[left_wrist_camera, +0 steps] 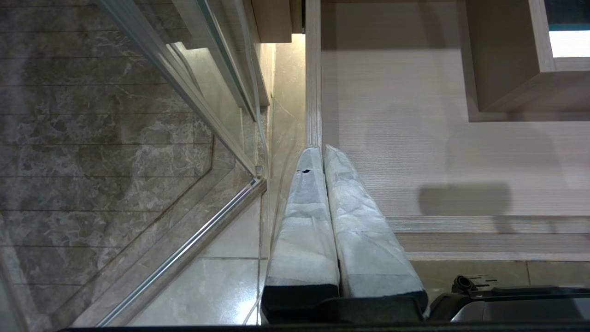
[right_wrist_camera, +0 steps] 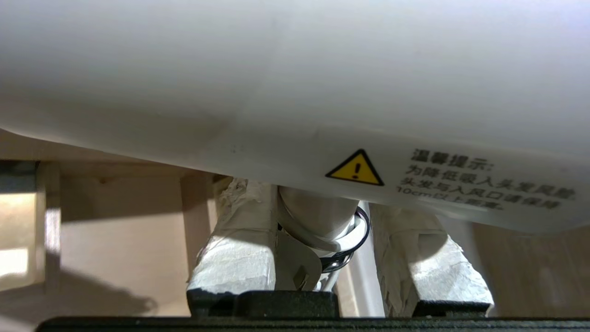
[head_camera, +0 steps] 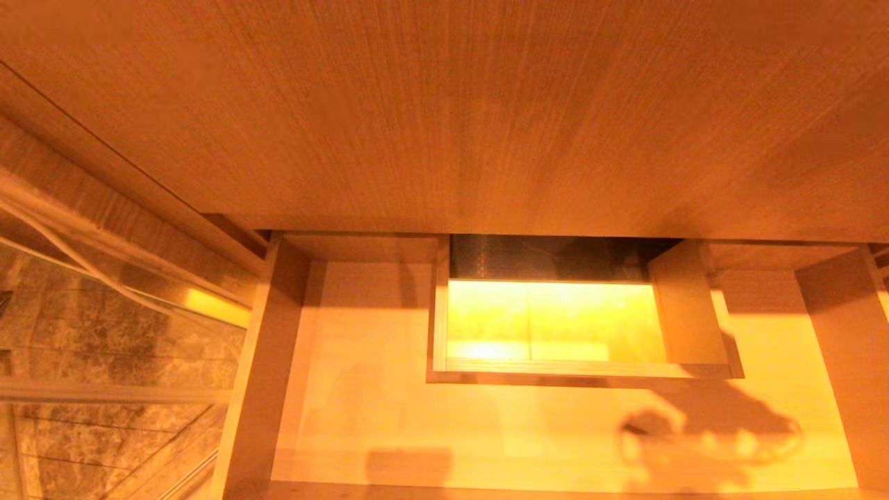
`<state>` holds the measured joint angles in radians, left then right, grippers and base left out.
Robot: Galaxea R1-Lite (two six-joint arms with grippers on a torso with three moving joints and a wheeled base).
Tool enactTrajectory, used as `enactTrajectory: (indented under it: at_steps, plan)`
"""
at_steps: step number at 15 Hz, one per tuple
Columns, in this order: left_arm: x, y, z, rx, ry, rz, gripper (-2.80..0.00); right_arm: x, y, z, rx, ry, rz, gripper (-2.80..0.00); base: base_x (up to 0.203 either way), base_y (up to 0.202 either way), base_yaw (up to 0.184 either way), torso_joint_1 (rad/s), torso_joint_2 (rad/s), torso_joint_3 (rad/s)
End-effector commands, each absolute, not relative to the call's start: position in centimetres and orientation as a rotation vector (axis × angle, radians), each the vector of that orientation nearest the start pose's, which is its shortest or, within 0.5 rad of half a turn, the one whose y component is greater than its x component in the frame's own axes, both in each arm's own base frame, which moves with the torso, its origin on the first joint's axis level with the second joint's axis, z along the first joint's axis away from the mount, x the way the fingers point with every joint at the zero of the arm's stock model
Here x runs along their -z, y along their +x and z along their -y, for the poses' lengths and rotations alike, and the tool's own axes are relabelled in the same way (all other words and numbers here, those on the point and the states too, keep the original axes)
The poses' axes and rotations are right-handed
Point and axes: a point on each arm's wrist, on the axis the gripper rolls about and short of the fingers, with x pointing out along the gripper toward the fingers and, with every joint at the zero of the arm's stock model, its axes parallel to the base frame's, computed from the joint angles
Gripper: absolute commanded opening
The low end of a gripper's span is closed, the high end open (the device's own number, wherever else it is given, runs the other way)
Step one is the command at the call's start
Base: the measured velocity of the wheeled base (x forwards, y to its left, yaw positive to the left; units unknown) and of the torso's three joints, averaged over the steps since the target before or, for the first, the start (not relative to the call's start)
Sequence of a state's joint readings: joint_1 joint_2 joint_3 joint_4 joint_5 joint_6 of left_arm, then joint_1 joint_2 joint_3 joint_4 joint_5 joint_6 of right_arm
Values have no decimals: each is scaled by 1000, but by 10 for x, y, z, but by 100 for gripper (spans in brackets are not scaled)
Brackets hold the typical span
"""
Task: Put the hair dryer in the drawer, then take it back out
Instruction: Place it on the countertop
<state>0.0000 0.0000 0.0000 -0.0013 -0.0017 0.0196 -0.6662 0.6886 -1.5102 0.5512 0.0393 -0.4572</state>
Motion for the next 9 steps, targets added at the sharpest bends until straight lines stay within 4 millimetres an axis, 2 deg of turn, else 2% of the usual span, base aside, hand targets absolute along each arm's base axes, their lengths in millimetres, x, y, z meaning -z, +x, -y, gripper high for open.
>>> enactTrajectory:
  at_steps: [1,4,9]
  plan:
    - [-75,-23,0,2,20,0,-280,-391,-58,-46,672,-541,109,-280,0,0,0,0,0,0]
    - [-75,-23,0,2,20,0,-280,-378,-64,-51,680,-568,114,-280,0,0,0,0,0,0]
    - [-75,-23,0,2,20,0,-280,-385,-67,-54,685,-581,132,-280,0,0,0,0,0,0]
